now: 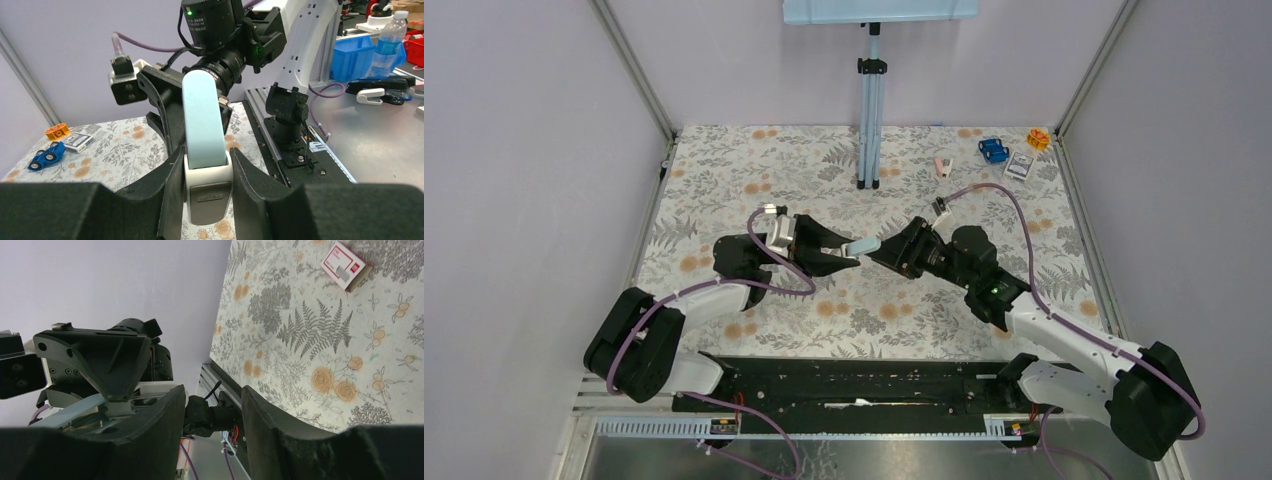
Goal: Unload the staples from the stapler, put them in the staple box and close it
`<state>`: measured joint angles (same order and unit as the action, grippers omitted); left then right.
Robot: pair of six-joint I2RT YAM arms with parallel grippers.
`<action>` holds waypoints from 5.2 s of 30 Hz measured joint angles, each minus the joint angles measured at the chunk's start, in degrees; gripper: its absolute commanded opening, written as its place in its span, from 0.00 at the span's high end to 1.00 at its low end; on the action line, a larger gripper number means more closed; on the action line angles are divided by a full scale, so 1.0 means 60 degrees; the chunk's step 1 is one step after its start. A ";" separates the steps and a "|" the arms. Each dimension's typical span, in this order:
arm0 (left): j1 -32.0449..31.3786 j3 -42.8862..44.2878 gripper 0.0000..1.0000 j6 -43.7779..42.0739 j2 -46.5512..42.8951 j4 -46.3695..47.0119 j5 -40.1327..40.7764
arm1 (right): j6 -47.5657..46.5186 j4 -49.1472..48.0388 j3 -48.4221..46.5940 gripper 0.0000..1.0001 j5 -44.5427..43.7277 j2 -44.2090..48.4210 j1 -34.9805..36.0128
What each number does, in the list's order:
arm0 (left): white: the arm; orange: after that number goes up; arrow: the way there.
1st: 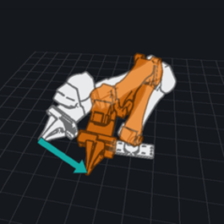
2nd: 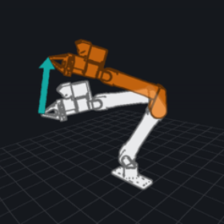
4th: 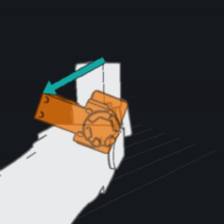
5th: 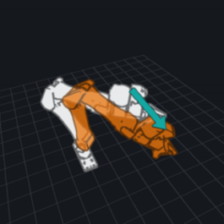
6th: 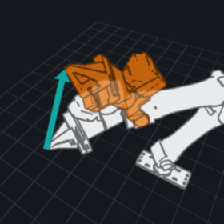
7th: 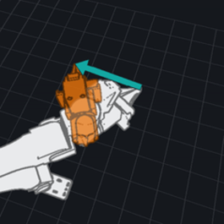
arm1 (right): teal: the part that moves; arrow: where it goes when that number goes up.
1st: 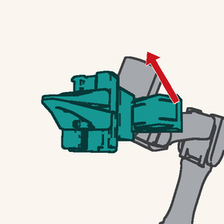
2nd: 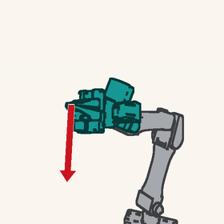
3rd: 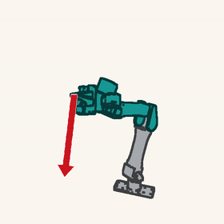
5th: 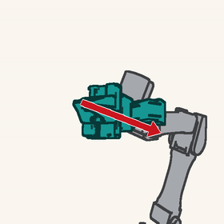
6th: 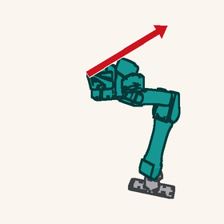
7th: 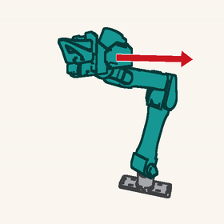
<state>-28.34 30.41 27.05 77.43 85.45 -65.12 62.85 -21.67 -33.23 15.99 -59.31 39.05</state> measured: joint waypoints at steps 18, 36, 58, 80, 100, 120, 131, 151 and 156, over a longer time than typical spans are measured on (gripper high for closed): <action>0.0000 0.0000 1.00 0.0186 -0.0401 0.0004 0.0368 | -0.0033 0.0466 -0.0630 0.31 0.0838 0.0412 -0.0004; -0.0073 0.0000 1.00 0.0251 -0.0401 0.0004 0.0364 | -0.0495 0.0568 -0.1009 0.33 0.1515 -0.0226 0.0000; -0.0153 0.0000 1.00 0.0240 -0.0393 -0.0004 0.0335 | -0.0856 0.1392 -0.1504 0.43 0.1898 -0.0590 -0.0011; -0.0153 0.0000 1.00 0.0237 -0.0386 0.0000 0.0335 | -0.1672 0.2772 -0.1807 0.45 0.0470 0.0331 -0.0011; -0.0153 0.0182 1.00 0.0361 0.1275 0.0025 -0.0124 | -0.1574 0.6408 -0.1785 0.40 -0.3752 0.1228 -0.0011; -0.0073 0.0466 1.00 0.0761 0.1279 0.0007 0.0189 | -0.3697 0.5683 -0.1450 0.20 -0.3588 0.2306 -0.0011; -0.0073 0.0739 1.00 0.1009 -0.0193 0.0033 0.0200 | -0.7861 -0.0229 -0.0106 0.06 0.1275 0.2634 -0.0007; -0.0087 0.0601 1.00 0.1231 -0.1348 0.0069 -0.0535 | -0.8969 -0.5366 -0.1184 0.25 0.6062 -0.0255 -0.0011; -0.0117 0.0601 1.00 0.1249 -0.1341 0.0069 -0.0535 | -0.8677 -0.6003 -0.1220 0.35 0.6444 -0.0546 -0.0011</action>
<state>-29.04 34.02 34.54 69.38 85.86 -68.34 10.79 -57.69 -40.56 54.65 -62.59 38.98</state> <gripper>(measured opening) 0.368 0.707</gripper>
